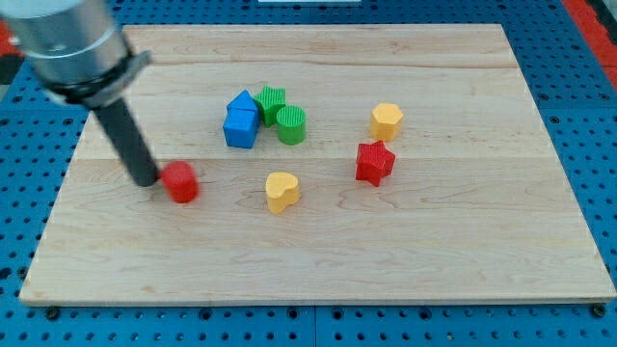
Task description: Move the green circle above to the yellow hexagon
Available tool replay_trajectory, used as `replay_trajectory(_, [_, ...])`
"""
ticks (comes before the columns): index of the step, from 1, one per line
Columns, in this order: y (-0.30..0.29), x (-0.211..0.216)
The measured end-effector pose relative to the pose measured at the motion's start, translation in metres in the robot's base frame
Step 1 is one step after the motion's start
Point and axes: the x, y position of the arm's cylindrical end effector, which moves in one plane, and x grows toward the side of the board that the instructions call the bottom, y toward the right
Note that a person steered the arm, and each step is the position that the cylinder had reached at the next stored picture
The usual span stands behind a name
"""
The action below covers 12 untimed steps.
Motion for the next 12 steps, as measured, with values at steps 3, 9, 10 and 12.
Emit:
replay_trajectory(3, [0.093, -0.042])
replay_trajectory(9, [0.19, -0.069])
replay_trajectory(10, [0.218, -0.08])
replay_trajectory(12, [0.241, -0.132])
